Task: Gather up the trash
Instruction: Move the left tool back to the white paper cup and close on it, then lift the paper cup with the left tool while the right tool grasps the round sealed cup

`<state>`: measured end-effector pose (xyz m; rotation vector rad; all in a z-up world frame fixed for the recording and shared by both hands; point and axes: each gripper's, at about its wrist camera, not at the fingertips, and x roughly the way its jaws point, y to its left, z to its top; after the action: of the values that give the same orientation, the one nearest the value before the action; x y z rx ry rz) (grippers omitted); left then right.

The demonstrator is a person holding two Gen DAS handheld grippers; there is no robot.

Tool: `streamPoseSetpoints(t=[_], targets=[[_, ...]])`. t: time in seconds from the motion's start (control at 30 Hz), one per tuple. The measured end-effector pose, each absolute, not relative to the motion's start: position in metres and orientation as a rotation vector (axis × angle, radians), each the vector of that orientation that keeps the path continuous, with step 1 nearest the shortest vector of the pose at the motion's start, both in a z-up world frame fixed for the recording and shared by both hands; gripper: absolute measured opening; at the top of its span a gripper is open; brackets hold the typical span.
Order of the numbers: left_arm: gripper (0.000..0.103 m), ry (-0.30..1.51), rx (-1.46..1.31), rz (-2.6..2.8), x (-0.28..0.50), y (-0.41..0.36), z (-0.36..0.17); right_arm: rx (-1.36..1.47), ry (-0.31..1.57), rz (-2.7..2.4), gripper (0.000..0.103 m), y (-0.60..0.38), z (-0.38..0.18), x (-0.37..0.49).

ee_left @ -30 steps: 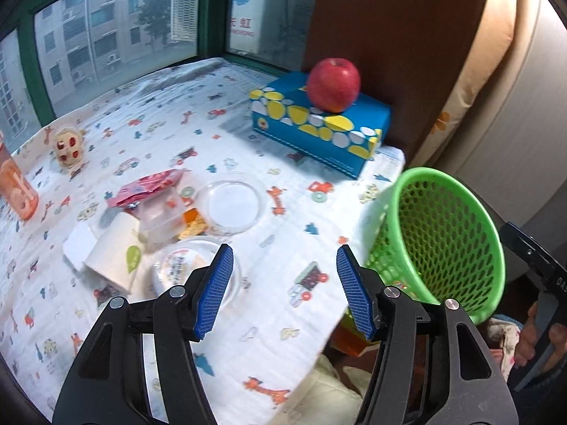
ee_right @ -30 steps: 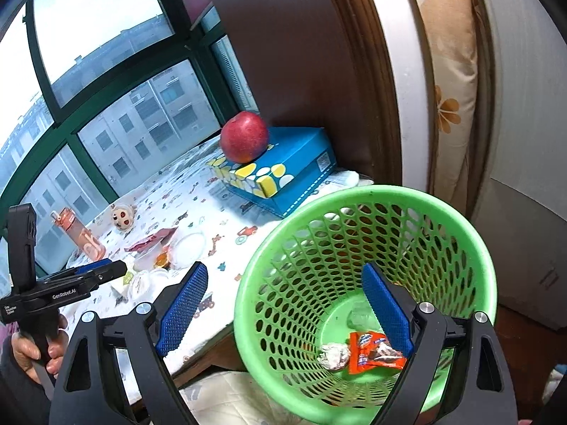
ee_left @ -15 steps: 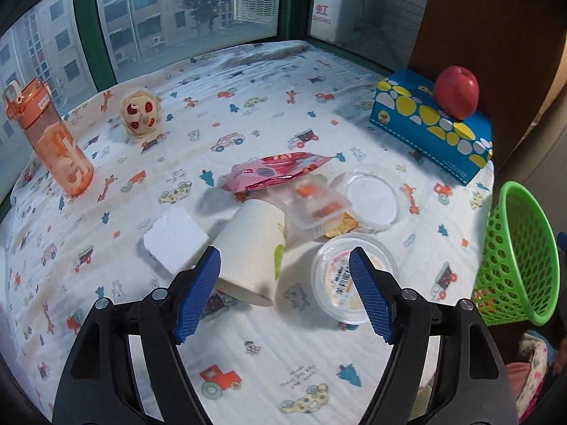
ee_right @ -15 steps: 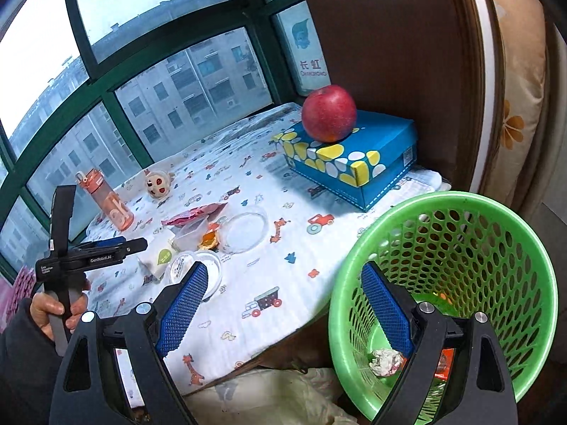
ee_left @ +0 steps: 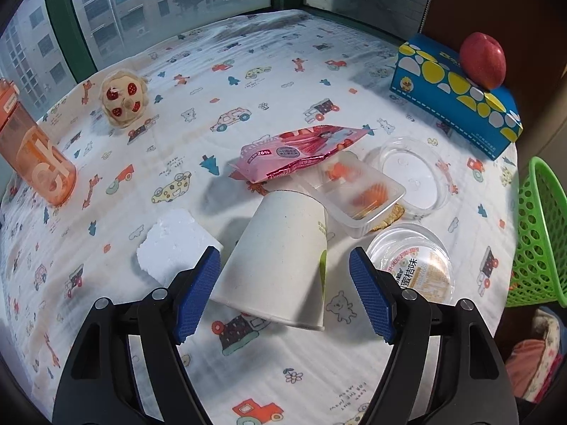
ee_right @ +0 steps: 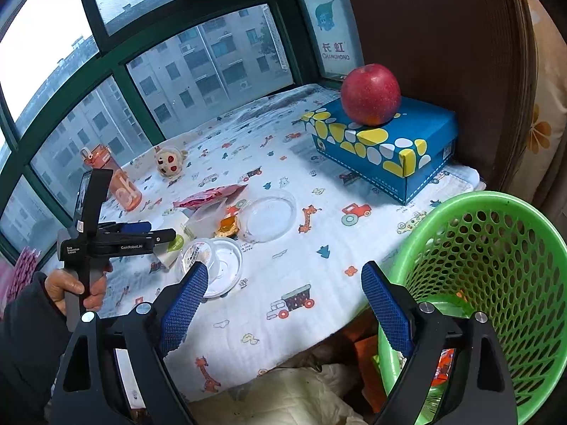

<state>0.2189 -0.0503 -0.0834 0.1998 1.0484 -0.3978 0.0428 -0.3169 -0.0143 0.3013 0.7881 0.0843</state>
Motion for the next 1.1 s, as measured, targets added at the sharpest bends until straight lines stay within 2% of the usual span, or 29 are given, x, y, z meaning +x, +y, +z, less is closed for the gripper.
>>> streamPoseSetpoints(t=[0.8,0.87,1.1], targets=[[0.073,1.079,0.246,-0.393,0.232,-0.05,-0.103,0.266,0.836,0.14,0.085,-0.288,-0.026,0.06],[0.068,1.079,0.223,-0.397,0.232,-0.047,-0.104,0.262,0.838,0.142,0.085,-0.286,-0.026,0.061],[0.066,1.035,0.17,-0.366,0.225,-0.032,-0.089,0.236,0.852,0.167,0.085,-0.272,-0.03,0.07]])
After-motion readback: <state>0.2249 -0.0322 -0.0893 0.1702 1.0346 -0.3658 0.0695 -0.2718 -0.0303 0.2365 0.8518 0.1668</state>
